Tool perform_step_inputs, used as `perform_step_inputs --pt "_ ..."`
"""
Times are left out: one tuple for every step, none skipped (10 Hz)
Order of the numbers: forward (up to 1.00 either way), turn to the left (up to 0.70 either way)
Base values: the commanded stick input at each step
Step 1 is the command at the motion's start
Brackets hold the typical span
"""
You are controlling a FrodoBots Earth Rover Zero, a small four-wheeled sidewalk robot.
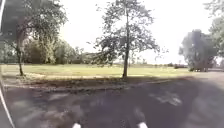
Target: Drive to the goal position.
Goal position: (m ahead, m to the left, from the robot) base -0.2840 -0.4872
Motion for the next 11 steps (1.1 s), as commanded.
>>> perform_step_inputs --pt "0.19 -0.6" --pt "0.24 -0.58" --pt "0.29 -0.56" --pt "0.34 -0.53" --pt "0.38 -0.51" --pt "0.43 -0.48" --pt "0.48 -0.46" --pt "0.53 -0.44" --pt "0.58 -0.41" --pt "0.63 -0.39" --pt "0.67 -0.36"
